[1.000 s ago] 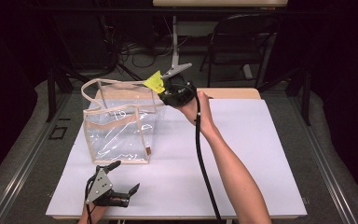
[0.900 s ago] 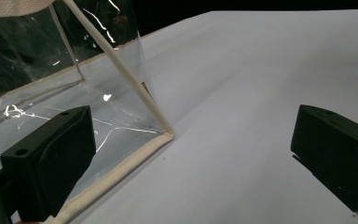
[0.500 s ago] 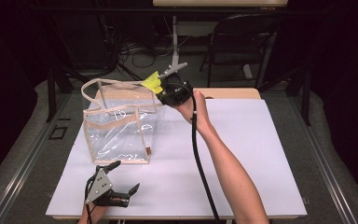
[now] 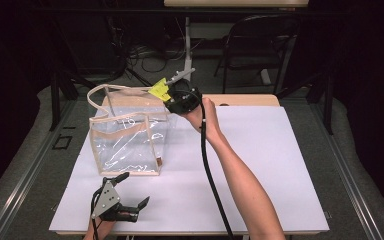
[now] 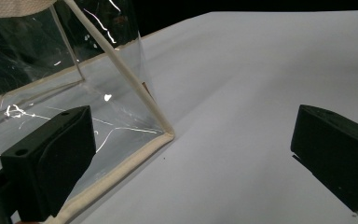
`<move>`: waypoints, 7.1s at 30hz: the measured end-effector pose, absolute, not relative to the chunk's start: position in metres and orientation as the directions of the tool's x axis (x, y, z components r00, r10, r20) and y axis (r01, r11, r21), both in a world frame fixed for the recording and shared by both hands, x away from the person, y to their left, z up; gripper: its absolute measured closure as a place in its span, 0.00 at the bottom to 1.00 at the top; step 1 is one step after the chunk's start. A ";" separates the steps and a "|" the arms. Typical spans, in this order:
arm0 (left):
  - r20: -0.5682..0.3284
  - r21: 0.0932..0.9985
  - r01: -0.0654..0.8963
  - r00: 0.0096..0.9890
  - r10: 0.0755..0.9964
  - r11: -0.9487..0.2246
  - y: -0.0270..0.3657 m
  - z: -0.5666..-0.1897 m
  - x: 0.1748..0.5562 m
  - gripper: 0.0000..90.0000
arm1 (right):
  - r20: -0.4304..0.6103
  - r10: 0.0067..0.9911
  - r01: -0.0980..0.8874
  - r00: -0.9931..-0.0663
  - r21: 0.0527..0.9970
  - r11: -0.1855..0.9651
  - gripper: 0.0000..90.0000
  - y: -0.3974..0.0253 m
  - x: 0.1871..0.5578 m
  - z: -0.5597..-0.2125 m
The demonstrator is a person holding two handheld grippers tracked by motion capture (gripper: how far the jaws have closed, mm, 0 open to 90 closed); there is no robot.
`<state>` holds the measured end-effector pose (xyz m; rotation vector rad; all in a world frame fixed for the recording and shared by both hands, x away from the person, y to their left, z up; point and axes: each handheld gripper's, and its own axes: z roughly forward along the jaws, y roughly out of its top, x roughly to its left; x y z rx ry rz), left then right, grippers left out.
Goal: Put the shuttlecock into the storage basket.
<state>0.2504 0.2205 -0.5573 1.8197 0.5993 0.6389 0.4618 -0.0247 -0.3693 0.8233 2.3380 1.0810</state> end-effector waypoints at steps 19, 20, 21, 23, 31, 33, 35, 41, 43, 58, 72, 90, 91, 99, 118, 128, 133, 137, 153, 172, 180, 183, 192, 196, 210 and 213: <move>0.142 0.947 0.096 0.730 0.668 -0.307 0.221 -0.557 0.250 0.00 | -0.135 0.670 0.343 -0.730 0.776 0.530 0.72 -0.014 0.467 -0.374; 0.143 0.946 0.096 0.730 0.668 -0.308 0.221 -0.557 0.250 0.00 | -0.139 0.668 0.340 -0.731 0.775 0.533 0.72 -0.013 0.467 -0.374; 0.143 0.947 0.096 0.731 0.668 -0.308 0.221 -0.557 0.250 0.00 | -0.141 0.668 0.338 -0.731 0.776 0.533 0.72 -0.013 0.467 -0.375; 0.142 0.947 0.097 0.731 0.668 -0.307 0.221 -0.557 0.250 0.00 | -0.143 0.666 0.338 -0.732 0.773 0.537 0.72 -0.011 0.467 -0.375; 0.142 0.947 0.097 0.730 0.668 -0.307 0.221 -0.557 0.250 0.00 | -0.160 0.662 0.332 -0.732 0.765 0.552 0.71 -0.007 0.467 -0.375; 0.141 0.947 0.097 0.730 0.668 -0.306 0.221 -0.557 0.250 0.00 | -0.162 0.662 0.331 -0.732 0.765 0.553 0.71 -0.007 0.467 -0.375; 0.143 0.947 0.096 0.731 0.668 -0.307 0.221 -0.557 0.250 0.00 | -0.161 0.665 0.335 -0.729 0.764 0.552 0.71 -0.006 0.467 -0.375; 0.139 0.948 0.097 0.731 0.668 -0.304 0.221 -0.557 0.250 0.00 | -0.162 0.668 0.338 -0.726 0.762 0.553 0.71 -0.005 0.469 -0.376; 0.141 0.947 0.096 0.731 0.668 -0.306 0.221 -0.557 0.250 0.00 | -0.156 0.672 0.341 -0.724 0.766 0.545 0.69 -0.004 0.469 -0.376; 0.141 0.947 0.096 0.730 0.668 -0.305 0.221 -0.557 0.250 0.00 | -0.109 0.696 0.366 -0.710 0.787 0.496 0.29 -0.015 0.465 -0.370; 0.142 0.946 0.098 0.730 0.668 -0.308 0.220 -0.557 0.251 0.00 | -0.082 0.680 0.351 -0.729 0.808 0.474 0.11 -0.036 0.451 -0.371; 0.146 0.944 0.098 0.732 0.665 -0.314 0.218 -0.557 0.252 0.00 | -0.068 0.680 0.366 -0.730 0.802 0.472 0.02 -0.062 0.430 -0.384; 0.146 0.944 0.097 0.732 0.665 -0.314 0.218 -0.557 0.252 0.00 | -0.069 0.679 0.364 -0.731 0.802 0.474 0.02 -0.063 0.429 -0.385; 0.145 0.946 0.096 0.728 0.670 -0.310 0.221 -0.557 0.250 0.00 | -0.079 0.674 0.357 -0.735 0.799 0.483 0.00 -0.070 0.417 -0.393; 0.144 0.946 0.098 0.727 0.671 -0.309 0.220 -0.557 0.249 0.00 | -0.080 0.676 0.346 -0.733 0.811 0.472 0.00 -0.099 0.386 -0.417; 0.144 0.946 0.098 0.726 0.672 -0.309 0.221 -0.557 0.248 0.00 | -0.076 0.681 0.331 -0.729 0.831 0.447 0.00 -0.117 0.369 -0.429; 0.144 0.946 0.098 0.727 0.671 -0.309 0.221 -0.557 0.248 0.00 | -0.086 0.681 0.317 -0.728 0.837 0.445 0.00 -0.124 0.361 -0.433; 0.143 0.946 0.098 0.727 0.671 -0.308 0.221 -0.557 0.248 0.00 | -0.093 0.681 0.308 -0.726 0.842 0.443 0.00 -0.131 0.353 -0.439; 0.143 0.945 0.101 0.727 0.671 -0.311 0.220 -0.558 0.249 0.00 | -0.081 0.701 0.300 -0.708 0.864 0.403 0.00 -0.165 0.323 -0.462; 0.145 0.944 0.100 0.727 0.671 -0.313 0.220 -0.558 0.249 0.00 | -0.101 0.717 0.268 -0.690 0.884 0.382 0.00 -0.193 0.298 -0.483; 0.144 0.944 0.102 0.729 0.670 -0.314 0.220 -0.558 0.249 0.00 | -0.134 0.715 0.244 -0.686 0.884 0.400 0.00 -0.201 0.287 -0.496; 0.144 0.944 0.102 0.728 0.670 -0.314 0.220 -0.558 0.249 0.00 | -0.134 0.715 0.236 -0.686 0.889 0.393 0.00 -0.205 0.283 -0.500; 0.144 0.944 0.102 0.729 0.669 -0.314 0.220 -0.558 0.249 0.00 | -0.152 0.717 0.211 -0.681 0.896 0.391 0.00 -0.215 0.271 -0.510; 0.143 0.944 0.103 0.729 0.670 -0.314 0.219 -0.558 0.249 0.00 | -0.157 0.721 0.201 -0.675 0.901 0.385 0.00 -0.220 0.267 -0.515; 0.144 0.944 0.102 0.729 0.669 -0.315 0.220 -0.558 0.249 0.00 | -0.188 0.732 0.146 -0.655 0.919 0.367 0.00 -0.232 0.248 -0.532; 0.143 0.943 0.103 0.730 0.668 -0.315 0.219 -0.558 0.249 0.00 | -0.193 0.735 0.136 -0.650 0.922 0.363 0.01 -0.233 0.245 -0.535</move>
